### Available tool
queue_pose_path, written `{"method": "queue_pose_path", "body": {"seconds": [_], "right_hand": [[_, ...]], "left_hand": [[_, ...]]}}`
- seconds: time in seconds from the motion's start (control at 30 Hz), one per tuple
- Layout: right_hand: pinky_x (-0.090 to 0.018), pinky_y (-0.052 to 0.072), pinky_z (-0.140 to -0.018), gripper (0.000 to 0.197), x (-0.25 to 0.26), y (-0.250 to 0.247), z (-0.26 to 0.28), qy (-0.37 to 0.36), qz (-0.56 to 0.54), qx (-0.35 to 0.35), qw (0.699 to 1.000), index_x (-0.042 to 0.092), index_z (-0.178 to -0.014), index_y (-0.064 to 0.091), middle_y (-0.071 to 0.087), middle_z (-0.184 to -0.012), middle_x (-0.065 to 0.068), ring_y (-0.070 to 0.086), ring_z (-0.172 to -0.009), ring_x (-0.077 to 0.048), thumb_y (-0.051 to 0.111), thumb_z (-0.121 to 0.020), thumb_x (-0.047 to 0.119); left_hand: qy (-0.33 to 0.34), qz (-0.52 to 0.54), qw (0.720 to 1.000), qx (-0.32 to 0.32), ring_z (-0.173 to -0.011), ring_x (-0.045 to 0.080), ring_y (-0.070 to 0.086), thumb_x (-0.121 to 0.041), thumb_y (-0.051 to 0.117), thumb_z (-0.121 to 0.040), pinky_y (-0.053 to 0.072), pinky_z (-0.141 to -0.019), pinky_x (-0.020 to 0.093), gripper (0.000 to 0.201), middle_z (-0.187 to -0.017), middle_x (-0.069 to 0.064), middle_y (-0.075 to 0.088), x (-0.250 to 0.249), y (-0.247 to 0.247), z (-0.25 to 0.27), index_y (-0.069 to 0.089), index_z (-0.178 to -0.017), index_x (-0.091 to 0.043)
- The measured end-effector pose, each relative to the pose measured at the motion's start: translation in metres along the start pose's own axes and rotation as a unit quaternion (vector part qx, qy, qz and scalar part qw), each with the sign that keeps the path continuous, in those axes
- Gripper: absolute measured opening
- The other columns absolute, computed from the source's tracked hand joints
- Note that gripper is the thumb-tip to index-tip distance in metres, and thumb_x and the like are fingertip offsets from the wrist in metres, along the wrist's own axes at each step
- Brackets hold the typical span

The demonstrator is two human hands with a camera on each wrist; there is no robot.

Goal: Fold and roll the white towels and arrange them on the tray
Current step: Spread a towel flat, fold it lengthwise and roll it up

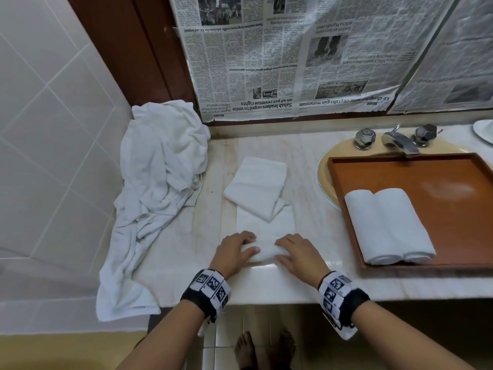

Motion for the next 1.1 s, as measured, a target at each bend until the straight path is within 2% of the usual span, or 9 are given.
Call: {"method": "queue_pose_path", "body": {"seconds": [0.13,0.23,0.37,0.43,0.57,0.67,0.73,0.9,1.1], "right_hand": [[-0.029,0.039,-0.097,0.035,-0.008,-0.015,-0.015,0.096,-0.132,0.066,0.984,0.016,-0.123,0.063,0.063,-0.122,-0.001,0.055,-0.114,-0.020,0.064,-0.094,0.033],[-0.024,0.042,-0.084,0.029,-0.016,-0.016,-0.012,0.121,-0.199,0.112,0.966,0.020,-0.113,0.068,0.068,-0.111,0.004,0.060,-0.103,-0.015,0.064,-0.093,0.040],[-0.021,0.039,-0.088,0.025,-0.017,-0.007,0.002,0.120,-0.239,0.070,0.961,0.021,-0.116,0.066,0.066,-0.114,0.008,0.058,-0.105,-0.010,0.057,-0.098,0.036],[-0.024,0.039,-0.088,0.025,-0.014,-0.003,0.007,0.120,-0.220,0.008,0.968,0.019,-0.123,0.059,0.060,-0.119,0.005,0.057,-0.105,-0.013,0.052,-0.101,0.030],[-0.037,0.047,-0.073,0.024,-0.004,0.005,0.017,0.034,0.021,-0.068,0.997,0.019,-0.115,0.059,0.055,-0.113,0.001,0.058,-0.091,-0.024,0.048,-0.098,0.032],[-0.035,0.052,-0.069,0.046,-0.004,0.010,0.022,-0.014,0.060,-0.027,0.998,0.017,-0.114,0.061,0.058,-0.113,-0.001,0.056,-0.096,-0.022,0.060,-0.083,0.051],[-0.036,0.053,-0.078,0.050,-0.007,0.009,0.021,-0.006,0.028,-0.006,1.000,0.014,-0.120,0.061,0.057,-0.118,-0.003,0.055,-0.104,-0.023,0.070,-0.083,0.045],[-0.022,0.035,-0.096,0.049,-0.011,-0.002,0.006,0.065,-0.127,0.043,0.989,0.011,-0.124,0.063,0.047,-0.121,0.001,0.044,-0.112,-0.017,0.074,-0.085,0.038],[-0.026,0.035,-0.091,0.045,-0.013,-0.016,0.002,0.113,-0.148,0.141,0.972,0.014,-0.121,0.065,0.051,-0.117,0.004,0.050,-0.110,-0.017,0.070,-0.087,0.044]], "left_hand": [[0.052,-0.144,0.988,-0.015,-0.130,0.013,0.033,-0.062,0.059,-0.088,0.033,-0.101,0.037,0.057,-0.140,-0.015,0.044,0.000,0.012,0.022,0.050,-0.137,-0.036],[0.043,-0.089,0.995,-0.019,-0.123,0.016,0.041,-0.058,0.059,-0.090,0.041,-0.099,0.037,0.048,-0.139,-0.009,0.041,0.009,0.012,0.026,0.058,-0.132,-0.033],[0.012,-0.049,0.999,0.005,-0.113,0.019,0.055,-0.076,0.043,-0.081,0.044,-0.097,0.037,0.066,-0.123,-0.004,0.059,0.012,0.010,0.021,0.063,-0.126,-0.032],[-0.016,-0.031,0.999,-0.002,-0.109,0.019,0.059,-0.079,0.036,-0.080,0.046,-0.096,0.041,0.069,-0.119,-0.003,0.065,0.009,0.008,0.019,0.060,-0.126,-0.032],[-0.035,-0.032,0.999,-0.006,-0.106,0.022,0.060,-0.073,0.032,-0.086,0.046,-0.092,0.040,0.063,-0.113,-0.001,0.068,0.008,0.010,0.017,0.057,-0.125,-0.031],[-0.061,0.041,0.996,-0.049,-0.099,0.020,0.062,-0.052,0.050,-0.097,0.040,-0.078,0.023,0.035,-0.106,-0.003,0.066,0.002,0.012,0.024,0.059,-0.119,-0.026],[-0.060,0.058,0.994,-0.073,-0.100,0.020,0.060,-0.043,0.053,-0.100,0.040,-0.079,0.023,0.028,-0.111,-0.002,0.060,-0.002,0.016,0.028,0.056,-0.123,-0.029],[-0.002,-0.120,0.987,-0.109,-0.121,0.018,0.043,-0.053,0.053,-0.095,0.039,-0.093,0.040,0.035,-0.139,-0.009,0.040,-0.009,0.027,0.038,0.057,-0.125,-0.037],[0.054,-0.222,0.973,-0.041,-0.119,0.021,0.051,-0.066,0.052,-0.079,0.040,-0.086,0.042,0.057,-0.128,-0.012,0.057,-0.006,0.029,0.041,0.057,-0.126,-0.035]]}}
Point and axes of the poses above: each hand's wrist, its own z-axis away from the middle knuckle, its own y-axis out of the palm, x = y × z, the point moved 1 cm from there along -z, towards the middle knuckle
